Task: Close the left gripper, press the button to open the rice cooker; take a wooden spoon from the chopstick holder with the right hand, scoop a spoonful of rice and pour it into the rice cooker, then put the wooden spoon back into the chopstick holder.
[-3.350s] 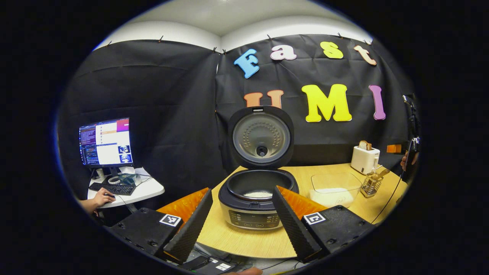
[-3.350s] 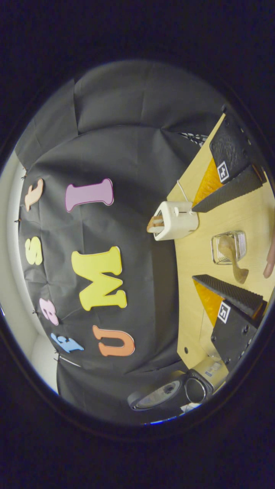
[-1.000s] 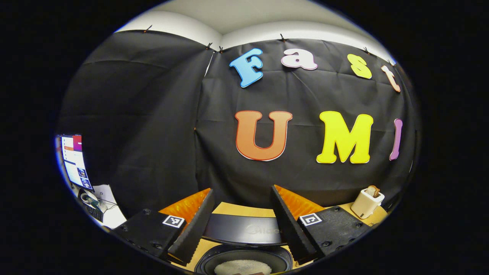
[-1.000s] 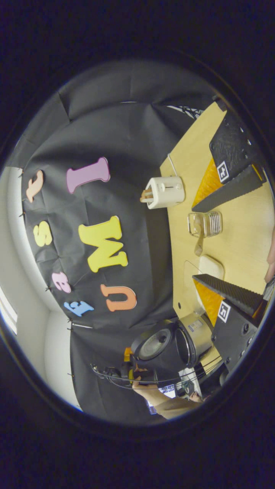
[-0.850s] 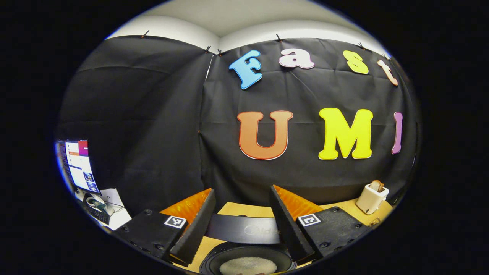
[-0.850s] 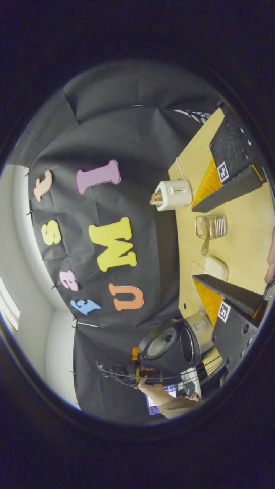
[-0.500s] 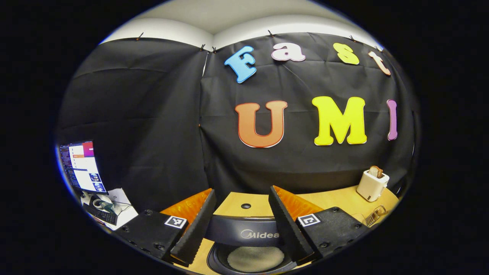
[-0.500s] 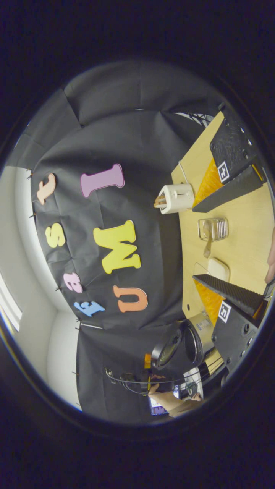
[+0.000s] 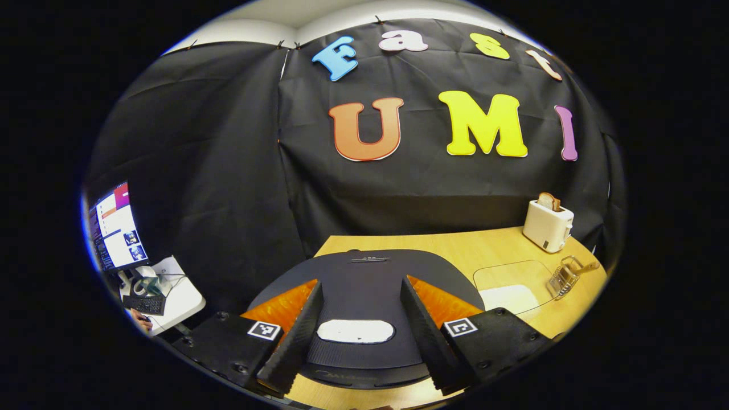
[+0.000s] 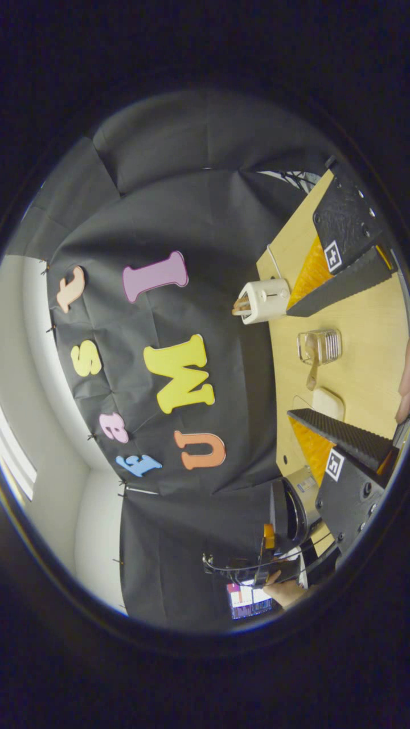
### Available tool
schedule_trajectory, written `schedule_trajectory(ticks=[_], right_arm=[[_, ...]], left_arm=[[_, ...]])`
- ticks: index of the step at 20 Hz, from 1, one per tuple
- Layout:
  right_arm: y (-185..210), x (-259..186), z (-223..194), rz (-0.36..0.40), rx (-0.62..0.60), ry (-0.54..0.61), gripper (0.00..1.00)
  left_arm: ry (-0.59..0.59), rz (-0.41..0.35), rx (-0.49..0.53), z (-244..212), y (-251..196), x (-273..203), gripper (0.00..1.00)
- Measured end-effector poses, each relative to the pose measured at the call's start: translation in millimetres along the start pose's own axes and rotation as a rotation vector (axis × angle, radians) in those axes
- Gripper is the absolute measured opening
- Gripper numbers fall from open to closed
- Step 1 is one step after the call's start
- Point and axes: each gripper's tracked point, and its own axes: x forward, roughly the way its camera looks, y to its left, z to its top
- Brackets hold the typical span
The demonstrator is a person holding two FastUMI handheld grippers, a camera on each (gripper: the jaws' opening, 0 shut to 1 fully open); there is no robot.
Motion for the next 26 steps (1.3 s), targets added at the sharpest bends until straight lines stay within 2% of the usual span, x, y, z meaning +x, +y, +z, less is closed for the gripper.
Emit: schedule_trajectory(ticks=[1, 2, 7, 8, 9, 11, 13, 14, 15, 18, 21, 22, 23, 26], right_arm=[[0, -1, -1, 0.0, 0.003, 0.005, 0.96], [1, -1, -2, 0.001, 0.005, 0.008, 0.96], [6, -3, -1, 0.008, 0.0, 0.005, 0.92], [7, -4, -1, 0.012, -0.002, 0.005, 0.92], [9, -5, 0, 0.016, -0.003, 0.003, 0.96], [10, -6, 0, 0.022, -0.006, -0.001, 0.96], [12, -8, 1, 0.028, -0.003, 0.0, 0.96], [13, -10, 1, 0.032, -0.001, 0.001, 0.92], [13, -9, 0, 0.034, 0.0, 0.0, 0.96], [13, -13, 4, 0.031, -0.006, -0.01, 0.96], [18, -9, -4, 0.038, 0.0, 0.008, 0.92], [19, -9, -6, 0.039, 0.0, 0.014, 0.92], [20, -7, -8, 0.036, -0.003, 0.022, 0.96], [27, -4, -16, 0.035, -0.008, 0.041, 0.96]], left_arm=[[0.003, 0.007, 0.018, -5, 0, -2, 0.88], [0.006, 0.011, 0.032, -8, 1, -4, 0.88], [0.124, 0.01, 0.065, -31, 7, -22, 0.88], [0.15, 0.006, 0.055, -34, 9, -28, 0.88], [0.177, 0.004, 0.044, -38, 10, -32, 0.88], [0.226, -0.018, 0.016, -46, 9, -39, 0.88], [0.229, -0.034, -0.065, -51, 8, -38, 0.86], [0.224, -0.035, -0.11, -50, 7, -40, 0.86], [0.212, -0.036, -0.109, -49, 5, -40, 0.86], [0.159, -0.02, -0.088, -48, 4, -39, 0.85], [0.141, -0.012, -0.105, -55, 2, -41, 0.84], [0.122, -0.011, -0.095, -55, 1, -39, 0.89], [0.096, -0.006, -0.087, -54, 2, -38, 0.83], [0.017, 0.02, -0.111, -53, 3, -39, 0.82]])
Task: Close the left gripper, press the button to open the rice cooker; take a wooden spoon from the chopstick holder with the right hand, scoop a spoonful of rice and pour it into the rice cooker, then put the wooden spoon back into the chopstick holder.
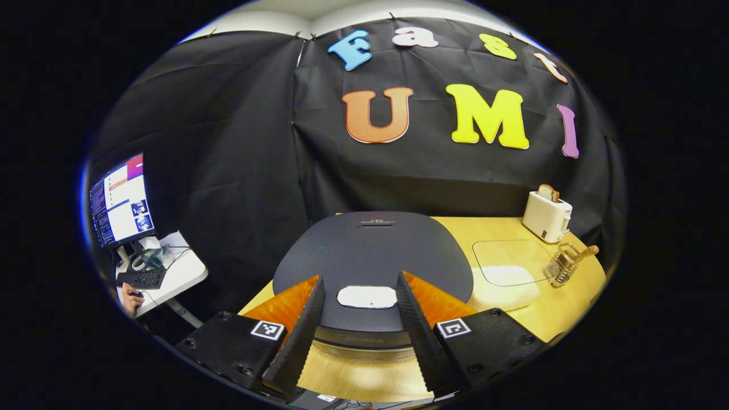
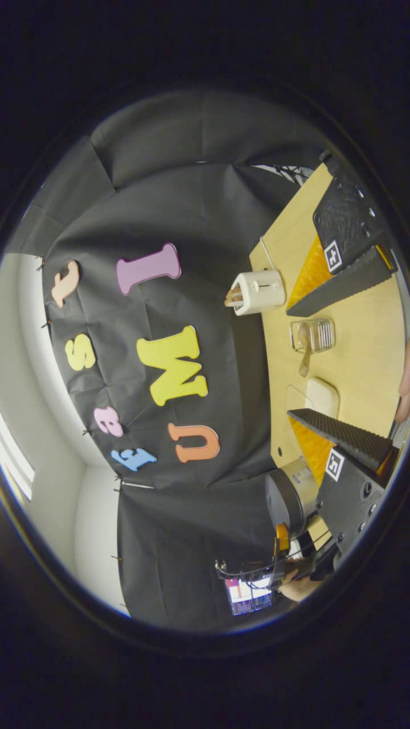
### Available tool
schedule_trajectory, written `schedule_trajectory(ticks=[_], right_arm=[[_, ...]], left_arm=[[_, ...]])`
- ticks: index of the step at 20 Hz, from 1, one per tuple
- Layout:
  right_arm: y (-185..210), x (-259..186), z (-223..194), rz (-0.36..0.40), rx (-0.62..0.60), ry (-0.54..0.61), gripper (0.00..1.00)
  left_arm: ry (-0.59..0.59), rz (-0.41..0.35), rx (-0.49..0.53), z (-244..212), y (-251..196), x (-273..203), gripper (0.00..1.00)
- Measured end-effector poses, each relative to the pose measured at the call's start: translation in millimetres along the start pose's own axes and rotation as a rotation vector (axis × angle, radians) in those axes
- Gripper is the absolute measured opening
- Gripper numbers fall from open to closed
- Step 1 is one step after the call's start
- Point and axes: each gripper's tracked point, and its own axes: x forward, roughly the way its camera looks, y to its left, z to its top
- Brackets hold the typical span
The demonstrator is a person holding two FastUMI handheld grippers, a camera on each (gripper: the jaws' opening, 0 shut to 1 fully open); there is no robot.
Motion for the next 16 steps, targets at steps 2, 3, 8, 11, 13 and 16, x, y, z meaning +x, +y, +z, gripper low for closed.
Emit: schedule_trajectory(ticks=[2, 3, 8, 11, 13, 16], right_arm=[[5, 3, -6, -0.001, -0.006, 0.015, 0.96], [6, 6, -9, -0.005, -0.003, 0.021, 0.92], [23, 24, -32, 0.011, -0.005, 0.075, 0.96], [27, 32, -41, 0.009, -0.036, 0.084, 0.92], [29, 35, -48, -0.004, -0.058, 0.092, 0.96], [31, 33, -46, -0.027, -0.02, 0.077, 0.96]], left_arm=[[-0.055, 0.019, 0.038, 2, -1, -3, 0.82], [-0.089, 0.037, 0.042, 3, 1, -6, 0.81], [-0.098, 0.111, -0.022, -4, 0, -28, 0.85], [-0.092, 0.046, -0.059, -2, -30, -45, 0.94], [-0.112, 0.03, -0.067, 2, -43, -60, 0.97], [-0.115, 0.025, -0.049, 0, -63, -78, 0.91]])
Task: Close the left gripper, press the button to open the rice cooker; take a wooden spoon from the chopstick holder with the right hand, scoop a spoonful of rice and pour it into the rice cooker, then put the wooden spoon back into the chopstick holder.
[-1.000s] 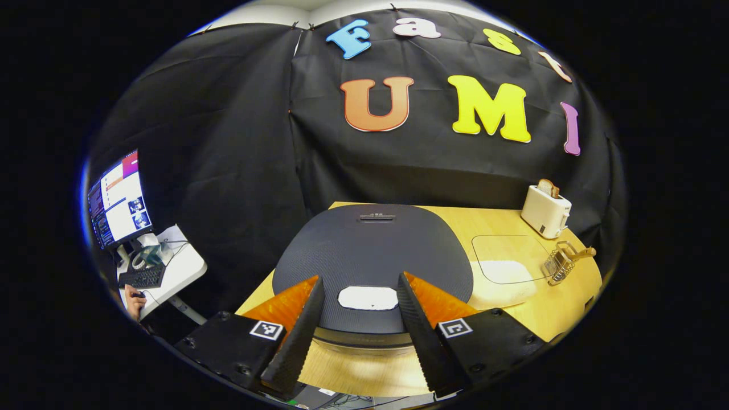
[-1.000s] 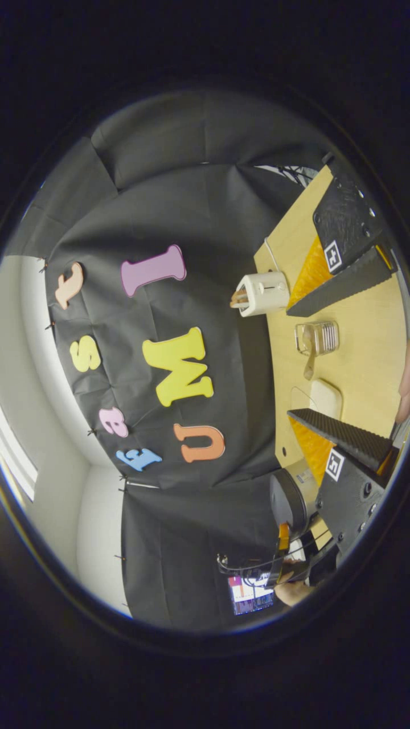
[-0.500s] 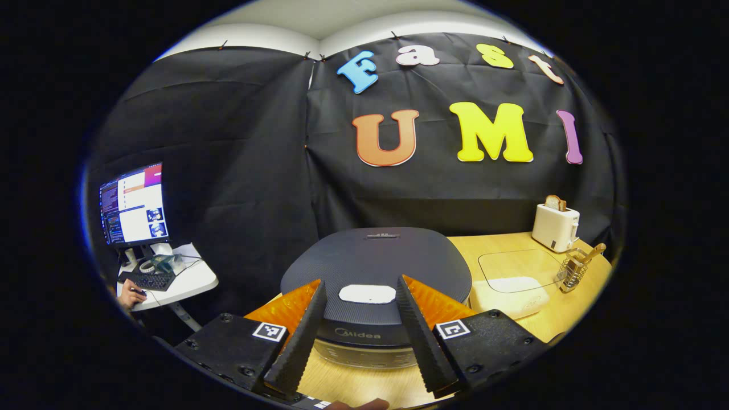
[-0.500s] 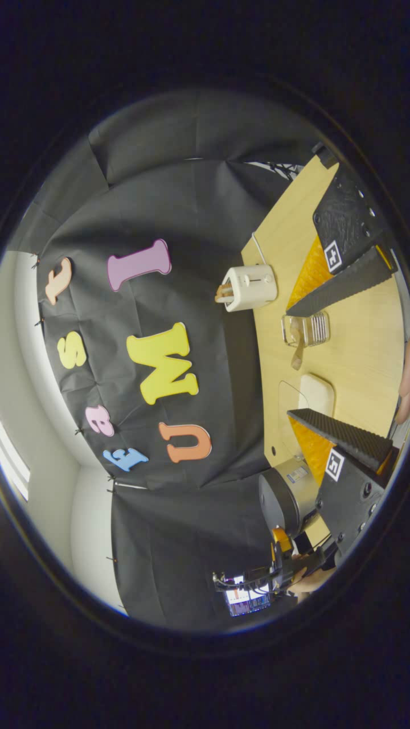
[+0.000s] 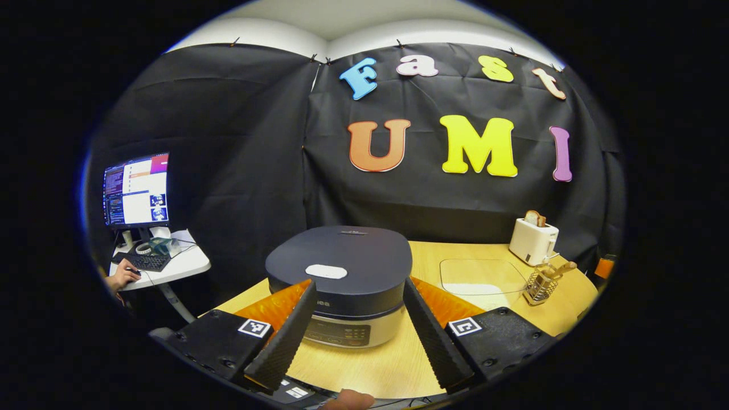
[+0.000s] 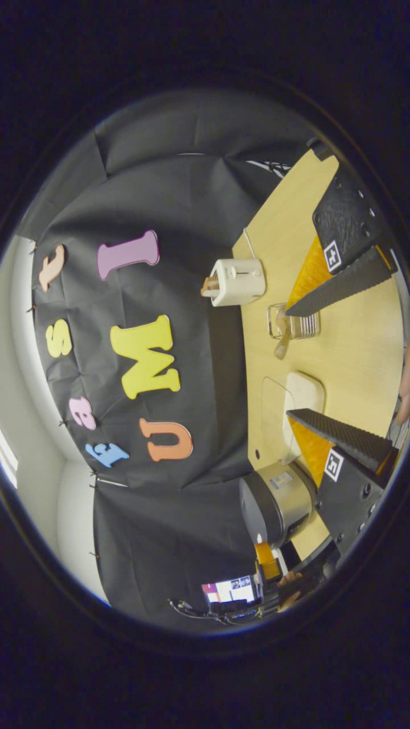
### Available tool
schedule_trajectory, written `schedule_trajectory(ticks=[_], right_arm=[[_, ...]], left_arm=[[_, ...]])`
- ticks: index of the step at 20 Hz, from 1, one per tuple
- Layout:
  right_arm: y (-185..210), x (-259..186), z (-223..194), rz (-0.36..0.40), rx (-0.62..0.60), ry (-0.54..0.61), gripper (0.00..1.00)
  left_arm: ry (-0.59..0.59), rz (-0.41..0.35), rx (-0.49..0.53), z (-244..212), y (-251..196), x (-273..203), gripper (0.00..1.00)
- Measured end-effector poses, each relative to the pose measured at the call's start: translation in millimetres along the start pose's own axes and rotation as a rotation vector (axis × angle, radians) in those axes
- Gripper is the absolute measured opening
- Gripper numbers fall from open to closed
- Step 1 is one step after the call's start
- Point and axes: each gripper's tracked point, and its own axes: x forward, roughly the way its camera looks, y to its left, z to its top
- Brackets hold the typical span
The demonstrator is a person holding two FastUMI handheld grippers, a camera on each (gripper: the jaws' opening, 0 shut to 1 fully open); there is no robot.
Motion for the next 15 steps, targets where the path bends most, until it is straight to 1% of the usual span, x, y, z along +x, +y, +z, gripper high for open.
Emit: schedule_trajectory(ticks=[1, 2, 3, 4, 5, 6, 7, 8, 9, 10, 11, 12, 13, 14, 15], right_arm=[[-2, -2, 2, -0.008, 0.013, -0.009, 0.96], [-3, -4, 4, -0.019, 0.017, -0.017, 0.92], [-5, -6, 4, -0.029, 0.016, -0.026, 0.92], [-8, -7, 3, -0.041, 0.015, -0.031, 0.96], [-12, -7, 3, -0.062, 0.02, -0.037, 0.92], [-18, -8, 3, -0.089, 0.029, -0.051, 0.96], [-24, -8, 2, -0.122, 0.04, -0.061, 0.92], [-31, -7, 0, -0.155, 0.05, -0.071, 0.96], [-34, -5, -4, -0.174, 0.053, -0.065, 0.92], [-34, -3, -9, -0.179, 0.053, -0.044, 0.96], [-32, -3, -15, -0.174, 0.053, -0.023, 0.92], [-29, -3, -17, -0.165, 0.059, -0.011, 0.96], [-25, -3, -19, -0.151, 0.058, 0.003, 0.92], [-21, -4, -23, -0.14, 0.05, 0.022, 0.96], [-20, -6, -23, -0.136, 0.043, 0.033, 0.92]], left_arm=[[-0.002, -0.008, 0.003, -1, -7, -6, 0.97], [0.001, -0.022, -0.001, -2, -19, -12, 0.97], [-0.004, -0.043, -0.012, -2, -32, -18, 0.97], [-0.021, -0.068, -0.013, 0, -45, -21, 0.97], [-0.034, -0.086, -0.012, 2, -57, -24, 0.97], [-0.041, -0.099, -0.008, 2, -67, -27, 0.97], [-0.039, -0.117, -0.002, 1, -78, -30, 0.97], [-0.032, -0.138, 0.004, -1, -88, -32, 0.97], [-0.028, -0.162, 0.007, -3, -100, -36, 0.97], [-0.032, -0.182, 0.006, -4, -109, -38, 0.97], [-0.024, -0.207, 0.015, -6, -120, -41, 0.97], [-0.016, -0.224, 0.027, -10, -127, -44, 0.97], [-0.012, -0.229, 0.04, -12, -131, -47, 0.97], [-0.016, -0.231, 0.05, -12, -134, -50, 0.97], [-0.029, -0.235, 0.057, -10, -138, -52, 0.97]])
